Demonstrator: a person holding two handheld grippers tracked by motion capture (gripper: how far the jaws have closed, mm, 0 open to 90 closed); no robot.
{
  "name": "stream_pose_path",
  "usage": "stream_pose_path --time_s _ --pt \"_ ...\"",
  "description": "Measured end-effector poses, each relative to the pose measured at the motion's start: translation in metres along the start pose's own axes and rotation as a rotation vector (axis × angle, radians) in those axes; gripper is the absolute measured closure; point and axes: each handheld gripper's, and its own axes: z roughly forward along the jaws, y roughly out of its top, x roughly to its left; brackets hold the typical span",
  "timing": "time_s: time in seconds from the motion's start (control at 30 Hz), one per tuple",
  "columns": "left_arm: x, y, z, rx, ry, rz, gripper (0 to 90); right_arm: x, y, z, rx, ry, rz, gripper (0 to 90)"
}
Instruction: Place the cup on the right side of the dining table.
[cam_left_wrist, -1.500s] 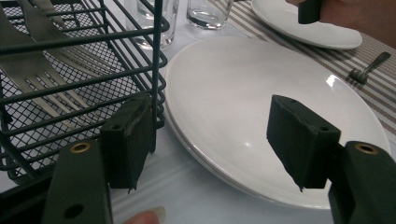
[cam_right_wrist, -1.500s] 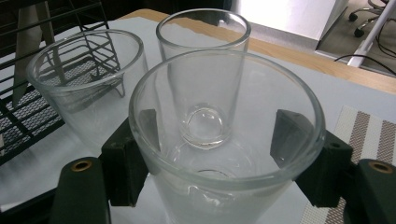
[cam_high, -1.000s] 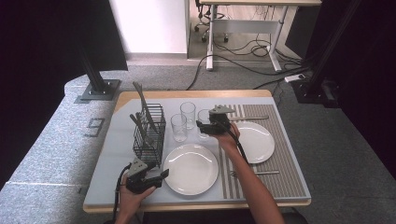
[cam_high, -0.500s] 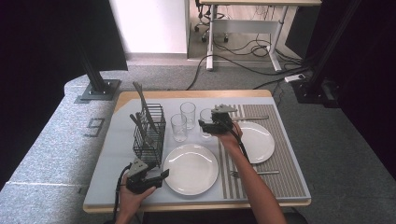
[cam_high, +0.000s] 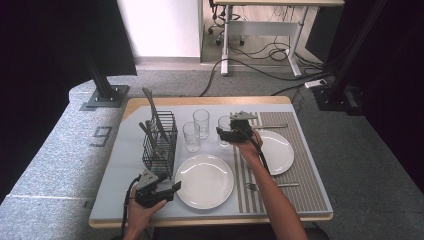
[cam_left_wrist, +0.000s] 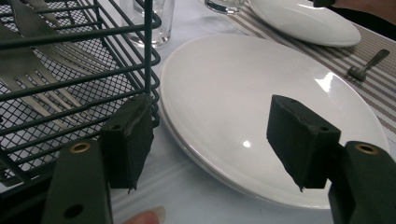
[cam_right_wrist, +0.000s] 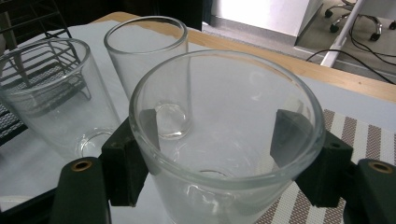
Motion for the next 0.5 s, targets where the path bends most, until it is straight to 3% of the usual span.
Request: stream_pose_path --time_s 0.5 --pt "0.0006 0.0001 -0.0007 -0.001 0.001 -0.001 31.8 -0.0062 -0.0012 0.0 0.0 -0.021 0.022 29.1"
